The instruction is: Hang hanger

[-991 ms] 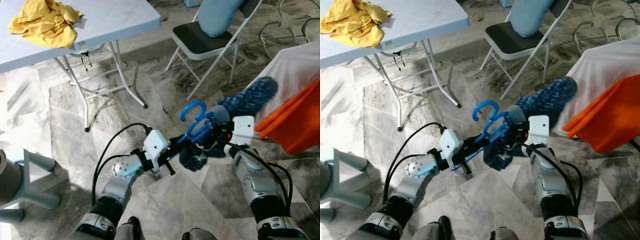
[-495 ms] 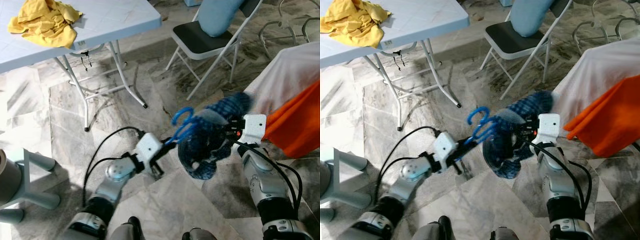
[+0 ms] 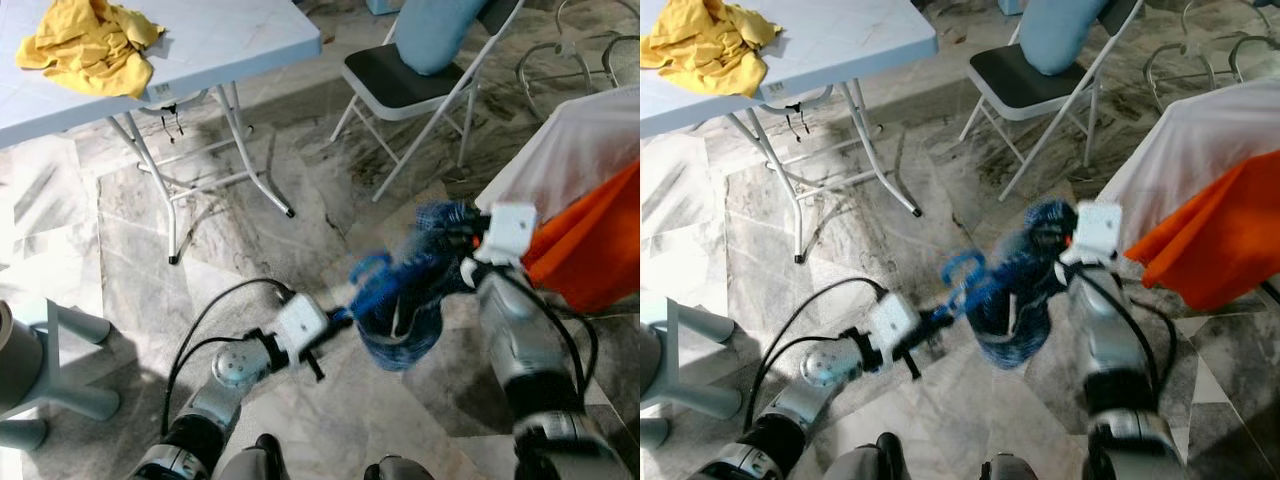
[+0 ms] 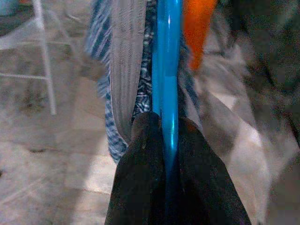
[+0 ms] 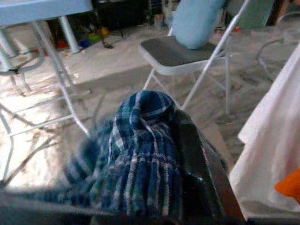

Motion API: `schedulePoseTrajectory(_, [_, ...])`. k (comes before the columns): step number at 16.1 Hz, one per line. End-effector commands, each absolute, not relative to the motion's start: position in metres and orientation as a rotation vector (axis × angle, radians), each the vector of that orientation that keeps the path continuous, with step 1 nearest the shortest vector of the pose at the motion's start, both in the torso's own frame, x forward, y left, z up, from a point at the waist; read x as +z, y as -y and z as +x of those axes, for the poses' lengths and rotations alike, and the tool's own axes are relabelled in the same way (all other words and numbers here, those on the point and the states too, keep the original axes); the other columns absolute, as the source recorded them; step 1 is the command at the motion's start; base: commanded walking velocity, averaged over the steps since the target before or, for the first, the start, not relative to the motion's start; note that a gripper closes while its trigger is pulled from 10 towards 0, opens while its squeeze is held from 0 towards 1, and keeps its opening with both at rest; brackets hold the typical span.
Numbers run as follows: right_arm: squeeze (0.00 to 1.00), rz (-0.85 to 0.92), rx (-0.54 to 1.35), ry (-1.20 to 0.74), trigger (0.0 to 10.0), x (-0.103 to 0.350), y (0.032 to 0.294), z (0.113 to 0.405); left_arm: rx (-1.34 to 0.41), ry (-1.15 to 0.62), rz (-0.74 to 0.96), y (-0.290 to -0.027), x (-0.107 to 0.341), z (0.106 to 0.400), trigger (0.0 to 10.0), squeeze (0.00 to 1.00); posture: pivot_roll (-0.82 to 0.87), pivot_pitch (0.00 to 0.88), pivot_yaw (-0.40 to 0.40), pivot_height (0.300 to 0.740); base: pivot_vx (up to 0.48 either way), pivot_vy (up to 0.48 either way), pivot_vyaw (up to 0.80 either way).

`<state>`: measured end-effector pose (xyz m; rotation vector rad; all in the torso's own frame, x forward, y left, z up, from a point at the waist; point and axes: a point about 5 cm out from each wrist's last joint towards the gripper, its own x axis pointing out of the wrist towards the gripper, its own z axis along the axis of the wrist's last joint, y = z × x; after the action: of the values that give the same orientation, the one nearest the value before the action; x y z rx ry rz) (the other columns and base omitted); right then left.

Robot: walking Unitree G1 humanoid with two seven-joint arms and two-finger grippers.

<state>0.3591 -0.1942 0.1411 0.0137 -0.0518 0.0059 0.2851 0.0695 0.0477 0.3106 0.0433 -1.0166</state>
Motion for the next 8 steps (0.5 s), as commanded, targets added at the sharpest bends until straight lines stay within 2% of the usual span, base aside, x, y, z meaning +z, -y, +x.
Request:
schedulePoseTrajectory(1, [0.00, 0.012, -0.009, 0.028, 0.0, 0.139, 0.192, 0.361, -1.056, -0.094, 0.339, -0.073, 0.038, 0.278, 0.0, 0.00, -0.11, 0.186, 0.044, 0.740, 0.000, 0.000, 0.00])
schedulePoseTrajectory(8, [0.00, -0.101, -0.173, -0.057, 0.0, 0.141, 0.227, 0.371, -1.086, -0.114, 0.380, -0.079, 0.034, 0.275, 0.0, 0.00, -0.10, 0.188, 0.043, 0.740, 0.000, 0.000, 0.00])
